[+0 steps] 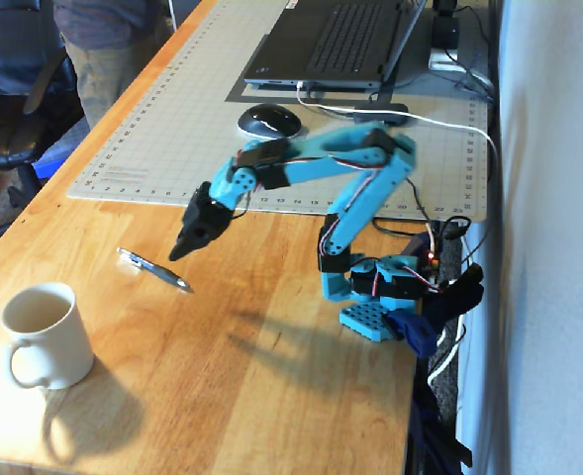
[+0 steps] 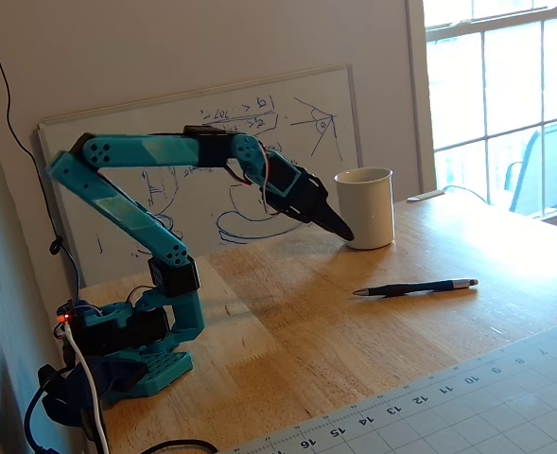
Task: Grasp a pen and put it in a mug.
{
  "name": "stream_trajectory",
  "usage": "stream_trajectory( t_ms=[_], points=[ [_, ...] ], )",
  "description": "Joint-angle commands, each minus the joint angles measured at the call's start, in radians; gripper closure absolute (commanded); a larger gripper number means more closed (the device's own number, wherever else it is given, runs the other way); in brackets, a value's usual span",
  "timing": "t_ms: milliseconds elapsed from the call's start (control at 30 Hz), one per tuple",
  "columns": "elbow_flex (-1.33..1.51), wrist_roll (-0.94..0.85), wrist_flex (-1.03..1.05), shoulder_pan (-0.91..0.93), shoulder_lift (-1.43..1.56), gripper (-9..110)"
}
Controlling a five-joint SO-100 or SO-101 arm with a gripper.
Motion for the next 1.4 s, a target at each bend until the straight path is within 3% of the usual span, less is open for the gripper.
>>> stream_trajectory(
  t_ms=[0,167,667,1367],
  points=[
    [-0.163,0.066,-0.087,-0.006,-0.129,74],
    [-0.276,0.124,-0.181,-0.006,-0.321,69],
    [-0.436,0.133,-0.422,0.153,-0.658,69],
    [-0.442,0.144,-0.44,0.129,-0.839,69]
  ],
)
